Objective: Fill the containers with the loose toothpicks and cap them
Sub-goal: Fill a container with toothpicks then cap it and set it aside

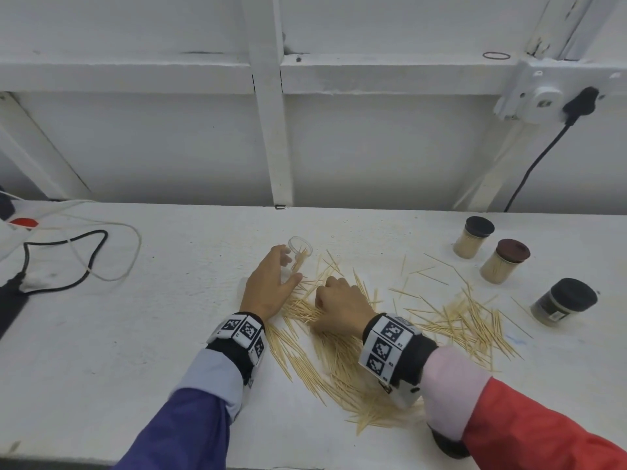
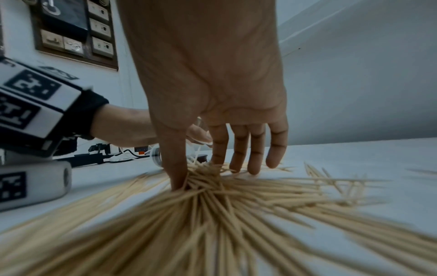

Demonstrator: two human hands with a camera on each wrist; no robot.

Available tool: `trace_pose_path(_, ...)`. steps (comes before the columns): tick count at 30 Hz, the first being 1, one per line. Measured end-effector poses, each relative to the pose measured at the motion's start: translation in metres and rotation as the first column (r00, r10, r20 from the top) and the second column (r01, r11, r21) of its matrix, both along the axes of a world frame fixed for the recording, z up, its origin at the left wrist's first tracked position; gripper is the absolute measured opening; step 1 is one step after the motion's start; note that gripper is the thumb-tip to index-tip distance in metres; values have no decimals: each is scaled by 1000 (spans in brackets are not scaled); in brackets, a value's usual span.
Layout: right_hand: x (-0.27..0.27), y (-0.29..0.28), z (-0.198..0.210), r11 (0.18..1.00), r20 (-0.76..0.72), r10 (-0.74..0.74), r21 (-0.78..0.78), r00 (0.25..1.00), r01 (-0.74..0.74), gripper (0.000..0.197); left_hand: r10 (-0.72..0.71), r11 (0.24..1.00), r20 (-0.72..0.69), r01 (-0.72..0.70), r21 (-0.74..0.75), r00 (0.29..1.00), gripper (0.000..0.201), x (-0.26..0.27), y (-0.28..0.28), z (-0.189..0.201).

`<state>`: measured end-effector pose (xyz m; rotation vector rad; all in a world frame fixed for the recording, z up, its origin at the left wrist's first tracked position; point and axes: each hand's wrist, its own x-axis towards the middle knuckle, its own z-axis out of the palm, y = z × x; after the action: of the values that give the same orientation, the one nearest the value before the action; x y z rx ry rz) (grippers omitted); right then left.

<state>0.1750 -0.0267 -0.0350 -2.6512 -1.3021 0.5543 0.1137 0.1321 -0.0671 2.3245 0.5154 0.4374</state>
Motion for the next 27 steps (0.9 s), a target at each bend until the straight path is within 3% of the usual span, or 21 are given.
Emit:
trace_pose_path(3, -1, -2, 0, 999, 45, 51, -15, 998, -51, 32, -6, 1000, -1, 6, 11, 1000, 50, 0, 0, 0)
trace_pose_path(12, -2, -11, -2, 990, -4, 144, -7, 990, -144, 24, -10, 1000, -5, 10, -18, 1000, 48, -2, -1, 2)
trace_pose_path(19, 4, -18, -5, 990, -15, 133, -36, 991, -133, 19, -4, 1000, -5, 4, -27, 1000, 48, -2, -2, 3)
trace_pose_path(22, 7, -24, -2, 988, 6, 146, -44, 989, -145, 7, -20, 1000, 22, 20, -22, 1000, 49, -2, -2, 3)
trace_pose_path(27, 17, -35, 11, 989, -48, 123, -74, 991, -126, 10, -74, 996, 46, 71, 54, 996, 49, -1, 1, -1)
